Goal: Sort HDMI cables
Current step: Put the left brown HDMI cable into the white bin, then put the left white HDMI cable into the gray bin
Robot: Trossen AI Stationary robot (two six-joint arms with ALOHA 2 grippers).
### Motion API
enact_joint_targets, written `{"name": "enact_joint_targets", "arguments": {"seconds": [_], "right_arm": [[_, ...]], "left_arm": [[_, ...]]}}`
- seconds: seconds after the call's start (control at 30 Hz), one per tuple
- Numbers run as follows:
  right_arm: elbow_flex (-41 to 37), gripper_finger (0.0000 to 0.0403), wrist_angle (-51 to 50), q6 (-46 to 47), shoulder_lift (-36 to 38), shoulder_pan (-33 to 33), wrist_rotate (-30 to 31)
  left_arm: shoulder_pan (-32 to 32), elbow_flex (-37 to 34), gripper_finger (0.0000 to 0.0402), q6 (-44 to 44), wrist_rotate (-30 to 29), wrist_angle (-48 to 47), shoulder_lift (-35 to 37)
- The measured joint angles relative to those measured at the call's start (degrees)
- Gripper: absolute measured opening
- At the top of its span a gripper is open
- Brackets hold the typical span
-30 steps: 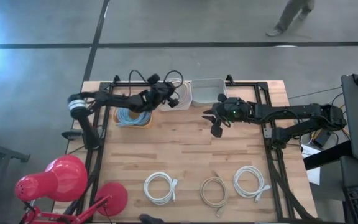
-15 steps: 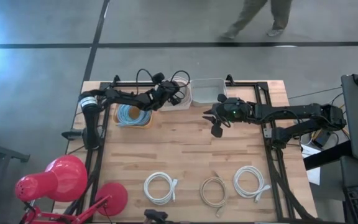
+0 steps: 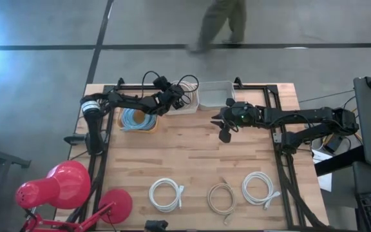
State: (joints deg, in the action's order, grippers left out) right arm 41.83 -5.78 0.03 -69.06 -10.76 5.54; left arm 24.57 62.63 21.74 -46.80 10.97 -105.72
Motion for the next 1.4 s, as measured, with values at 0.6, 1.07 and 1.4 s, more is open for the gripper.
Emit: {"name": "enact_joint_targets", "arguments": {"seconds": [0.6, 1.07, 1.4], "right_arm": [[-1.2, 0.0082, -0.9, 5.0, -0.1, 1.0, -11.9], [-1.4, 0.0082, -0.9, 5.2, -0.2, 5.3, -11.6], [-1.4, 0.0082, -0.8, 8.6, -0.2, 5.6, -11.5]], "left_arm": [[-8.9, 4.1, 0.0259, -6.7, 9.5, -21.7, 12.4], [-19.6, 3.7, 0.0256, -22.5, 48.4, -42.7, 26.0], [-35.3, -2.9, 0.0256, -26.3, 50.4, -40.9, 22.8]]}}
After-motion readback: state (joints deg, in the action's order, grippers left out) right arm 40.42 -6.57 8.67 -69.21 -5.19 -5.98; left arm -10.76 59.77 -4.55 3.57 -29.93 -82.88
